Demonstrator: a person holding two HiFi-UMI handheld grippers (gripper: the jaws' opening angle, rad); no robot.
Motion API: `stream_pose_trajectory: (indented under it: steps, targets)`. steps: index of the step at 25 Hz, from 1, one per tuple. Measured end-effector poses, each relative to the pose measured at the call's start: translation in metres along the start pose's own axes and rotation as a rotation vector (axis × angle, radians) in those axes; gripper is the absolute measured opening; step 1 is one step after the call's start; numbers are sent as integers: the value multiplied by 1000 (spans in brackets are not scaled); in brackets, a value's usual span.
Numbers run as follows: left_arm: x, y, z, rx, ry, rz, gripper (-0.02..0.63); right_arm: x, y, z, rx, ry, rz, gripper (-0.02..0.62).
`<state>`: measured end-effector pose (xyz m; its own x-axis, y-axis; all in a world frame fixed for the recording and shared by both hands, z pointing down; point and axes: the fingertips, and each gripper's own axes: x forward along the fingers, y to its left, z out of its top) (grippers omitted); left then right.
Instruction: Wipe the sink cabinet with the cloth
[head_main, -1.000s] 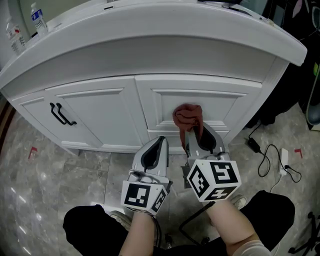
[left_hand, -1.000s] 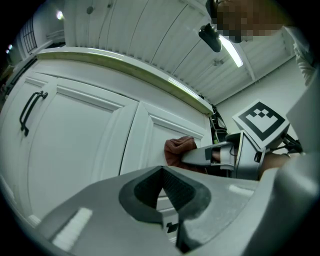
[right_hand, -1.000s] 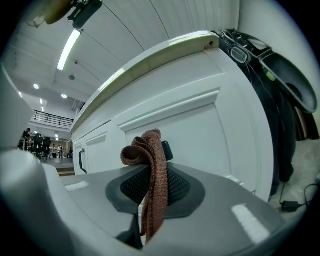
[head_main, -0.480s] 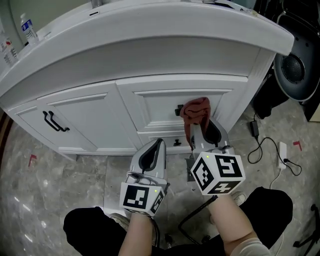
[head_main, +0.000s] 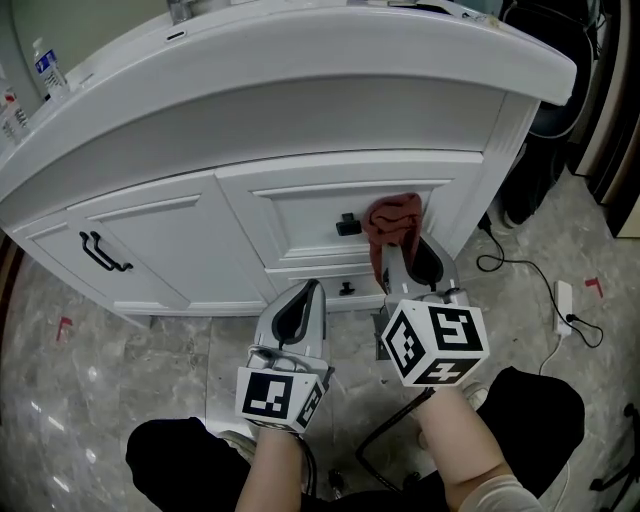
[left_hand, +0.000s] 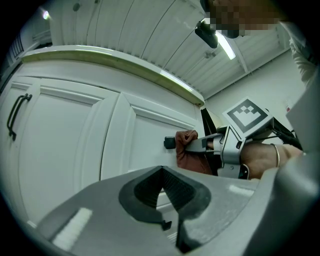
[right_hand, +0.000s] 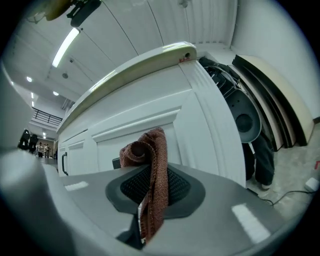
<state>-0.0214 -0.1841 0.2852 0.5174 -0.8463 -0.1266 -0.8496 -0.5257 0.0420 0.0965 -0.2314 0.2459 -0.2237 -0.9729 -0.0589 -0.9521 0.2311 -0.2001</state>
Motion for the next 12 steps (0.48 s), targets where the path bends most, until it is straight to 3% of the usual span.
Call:
stream_pose_trajectory:
  steps: [12]
  targets:
    - [14, -20, -2, -16, 3, -40, 0, -20, -40, 17, -79, -49, -105, 84]
